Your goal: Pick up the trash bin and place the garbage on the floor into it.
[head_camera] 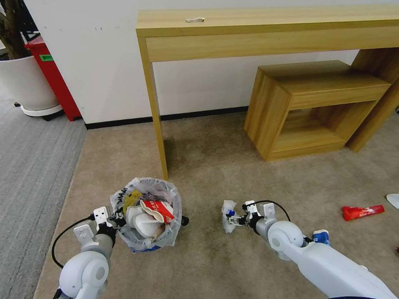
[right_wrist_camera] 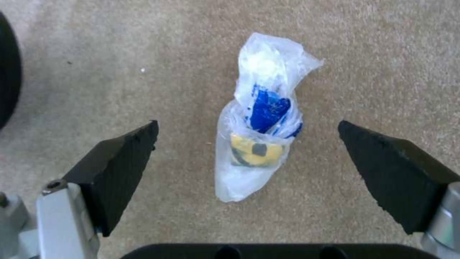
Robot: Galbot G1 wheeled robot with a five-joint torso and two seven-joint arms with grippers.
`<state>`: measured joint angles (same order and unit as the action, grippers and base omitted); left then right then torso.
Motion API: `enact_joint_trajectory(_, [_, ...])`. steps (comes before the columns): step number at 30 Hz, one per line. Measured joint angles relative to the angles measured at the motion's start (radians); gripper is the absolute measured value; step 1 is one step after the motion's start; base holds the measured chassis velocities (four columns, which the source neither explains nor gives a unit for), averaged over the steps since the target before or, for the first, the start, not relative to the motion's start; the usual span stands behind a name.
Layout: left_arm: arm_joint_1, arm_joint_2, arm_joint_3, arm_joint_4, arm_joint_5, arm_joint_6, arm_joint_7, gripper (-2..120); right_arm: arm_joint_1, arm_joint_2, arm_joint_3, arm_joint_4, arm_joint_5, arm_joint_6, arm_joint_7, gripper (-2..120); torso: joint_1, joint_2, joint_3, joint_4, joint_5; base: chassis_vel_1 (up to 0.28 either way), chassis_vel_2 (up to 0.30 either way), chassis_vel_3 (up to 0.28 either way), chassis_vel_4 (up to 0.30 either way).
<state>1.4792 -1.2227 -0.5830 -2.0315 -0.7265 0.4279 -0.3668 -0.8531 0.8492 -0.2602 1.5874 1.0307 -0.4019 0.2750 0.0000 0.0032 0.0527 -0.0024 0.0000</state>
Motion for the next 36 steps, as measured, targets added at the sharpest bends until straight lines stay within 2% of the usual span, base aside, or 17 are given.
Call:
enact_joint_trajectory(15, [0.007, 0.013, -0.003, -0.006, -0.006, -0.001, 0.000, 0, 0.026, 0.043, -0.009, -0.127, -0.038, 0.021, -0.031, 93, 0.000, 0.000, 0.000, 0.0000, 0.0000, 0.000, 0.000, 0.000, 0.000])
enact_joint_trajectory(36, [0.012, 0.026, -0.008, -0.006, -0.018, -0.009, -0.001, 0, 0.052, 0.087, -0.013, -0.214, -0.078, 0.042, -0.051, 92, 0.000, 0.000, 0.000, 0.0001, 0.0000, 0.000, 0.000, 0.000, 0.000])
